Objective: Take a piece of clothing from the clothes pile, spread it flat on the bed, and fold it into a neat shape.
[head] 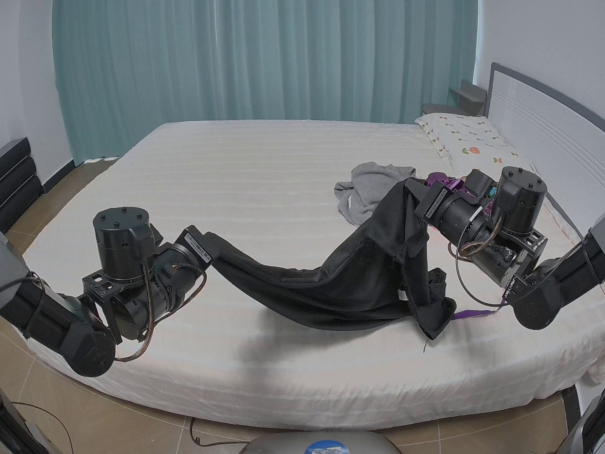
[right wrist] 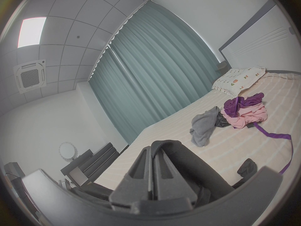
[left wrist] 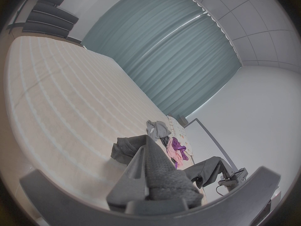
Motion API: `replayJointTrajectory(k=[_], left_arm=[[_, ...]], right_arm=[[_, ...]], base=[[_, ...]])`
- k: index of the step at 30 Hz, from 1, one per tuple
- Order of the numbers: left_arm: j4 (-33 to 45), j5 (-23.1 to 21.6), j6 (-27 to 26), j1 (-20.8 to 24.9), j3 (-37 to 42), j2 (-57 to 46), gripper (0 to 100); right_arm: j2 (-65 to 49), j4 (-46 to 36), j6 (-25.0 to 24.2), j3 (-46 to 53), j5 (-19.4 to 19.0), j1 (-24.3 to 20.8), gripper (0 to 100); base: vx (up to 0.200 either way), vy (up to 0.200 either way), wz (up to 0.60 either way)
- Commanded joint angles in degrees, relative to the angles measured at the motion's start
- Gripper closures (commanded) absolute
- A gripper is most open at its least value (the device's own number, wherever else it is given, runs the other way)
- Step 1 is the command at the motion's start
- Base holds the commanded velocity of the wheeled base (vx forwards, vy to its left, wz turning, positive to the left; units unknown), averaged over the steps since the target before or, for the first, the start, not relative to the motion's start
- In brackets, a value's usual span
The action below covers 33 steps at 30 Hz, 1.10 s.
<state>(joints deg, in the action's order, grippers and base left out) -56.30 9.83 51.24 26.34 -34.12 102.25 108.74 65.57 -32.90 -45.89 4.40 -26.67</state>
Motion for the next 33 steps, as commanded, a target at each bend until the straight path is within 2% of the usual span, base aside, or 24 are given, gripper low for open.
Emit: replayJointTrajectory(k=[1,10,20,26,33], left_arm=[[0.0,0.0,0.0,-0.2,0.1,-1.1,100],[0.1,-0.1,-0.7,-0.5,-0.3,-1.5,100],[0.6,-0.1,-10.5,-0.5,-1.9,-0.1,100],[4.7,0.3,-11.4,-0.5,-4.2,-0.1,100],[6.2,0.5,-11.4,0.1,-2.6,-0.6,100]], right_arm=[[-1.1,0.1,-0.1,-0.1,0.0,0.2,100],[-2.5,0.4,-0.4,1.3,-0.1,1.8,100],[-3.5,1.0,-0.8,4.5,0.0,5.2,100],[-4.3,1.0,-1.3,6.9,0.3,5.8,100],[-6.3,3.2,-1.4,10.9,0.8,6.0,100]], base=[[0.000,0.200,0.00],[0.000,0.200,0.00],[0.000,0.200,0.00],[0.000,0.200,0.00],[0.000,0.000,0.00]])
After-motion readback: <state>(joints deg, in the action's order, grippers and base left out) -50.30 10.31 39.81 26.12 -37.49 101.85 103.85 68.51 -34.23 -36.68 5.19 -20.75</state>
